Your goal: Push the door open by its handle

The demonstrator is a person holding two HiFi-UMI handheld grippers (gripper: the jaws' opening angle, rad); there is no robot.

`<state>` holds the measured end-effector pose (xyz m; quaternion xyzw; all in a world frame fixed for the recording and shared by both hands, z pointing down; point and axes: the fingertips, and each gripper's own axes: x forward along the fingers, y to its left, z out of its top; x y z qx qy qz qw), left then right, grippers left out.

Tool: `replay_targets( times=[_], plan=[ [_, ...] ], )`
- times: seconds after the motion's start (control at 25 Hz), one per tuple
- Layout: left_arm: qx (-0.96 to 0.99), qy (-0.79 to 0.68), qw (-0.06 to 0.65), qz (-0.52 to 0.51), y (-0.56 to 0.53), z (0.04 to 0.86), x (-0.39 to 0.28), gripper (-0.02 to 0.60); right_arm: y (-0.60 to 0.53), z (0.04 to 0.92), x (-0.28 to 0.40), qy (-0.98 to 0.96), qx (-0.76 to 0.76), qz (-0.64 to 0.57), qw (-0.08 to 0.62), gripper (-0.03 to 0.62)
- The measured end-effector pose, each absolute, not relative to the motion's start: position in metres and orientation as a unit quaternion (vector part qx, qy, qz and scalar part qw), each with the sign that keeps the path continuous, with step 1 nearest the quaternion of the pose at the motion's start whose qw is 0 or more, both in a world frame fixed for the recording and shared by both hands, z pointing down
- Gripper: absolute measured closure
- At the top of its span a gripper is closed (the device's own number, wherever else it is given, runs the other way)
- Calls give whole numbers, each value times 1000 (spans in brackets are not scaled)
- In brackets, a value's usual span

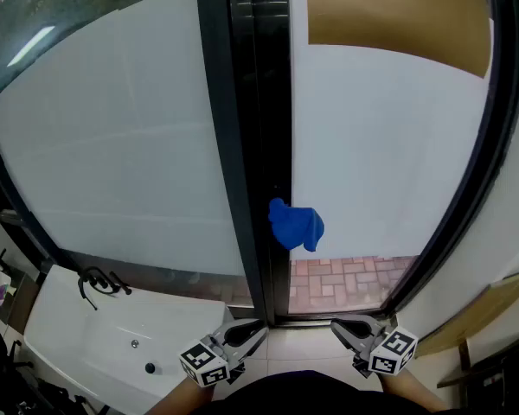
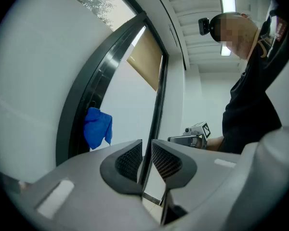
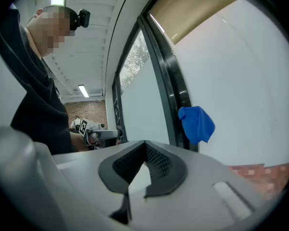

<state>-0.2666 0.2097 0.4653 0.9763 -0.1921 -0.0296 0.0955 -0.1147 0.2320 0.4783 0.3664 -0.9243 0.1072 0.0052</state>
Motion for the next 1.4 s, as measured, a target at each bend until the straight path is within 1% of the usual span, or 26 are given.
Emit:
replay_targets(
  times=[0.2, 0.4, 0.6, 0.72, 0.88, 0.96, 1.04, 1.28, 1.4],
  plan=[
    [973, -216, 83, -21, 200, 456, -220, 520, 232, 474, -63, -926, 365, 96, 12, 594],
    [970, -238, 56, -13, 169, 448, -199, 517, 211, 471, -32, -928, 362, 86, 21, 594],
    [965, -262, 16, 23, 111, 440, -210, 503, 171, 472, -41, -932, 352, 80, 25, 594],
    [966, -258, 5, 18, 64, 432, -216, 475, 128, 473, -51, -929, 360, 77, 30, 594],
    [981, -192, -18, 24, 17, 414, -200, 426, 75, 460, -69, -922, 379, 70, 35, 594],
    [987, -147, -47, 36, 5, 403, -182, 396, 58, 451, -70, -918, 390, 63, 35, 594],
    [987, -117, -89, 62, -7, 395, -164, 383, 39, 442, -65, -914, 400, 59, 31, 594],
    [945, -126, -227, 201, -47, 401, -105, 383, -2, 446, -38, -920, 384, 66, 42, 594],
    [905, -143, -275, 291, -69, 421, -78, 385, -17, 444, -23, -931, 356, 62, 40, 594]
  ],
)
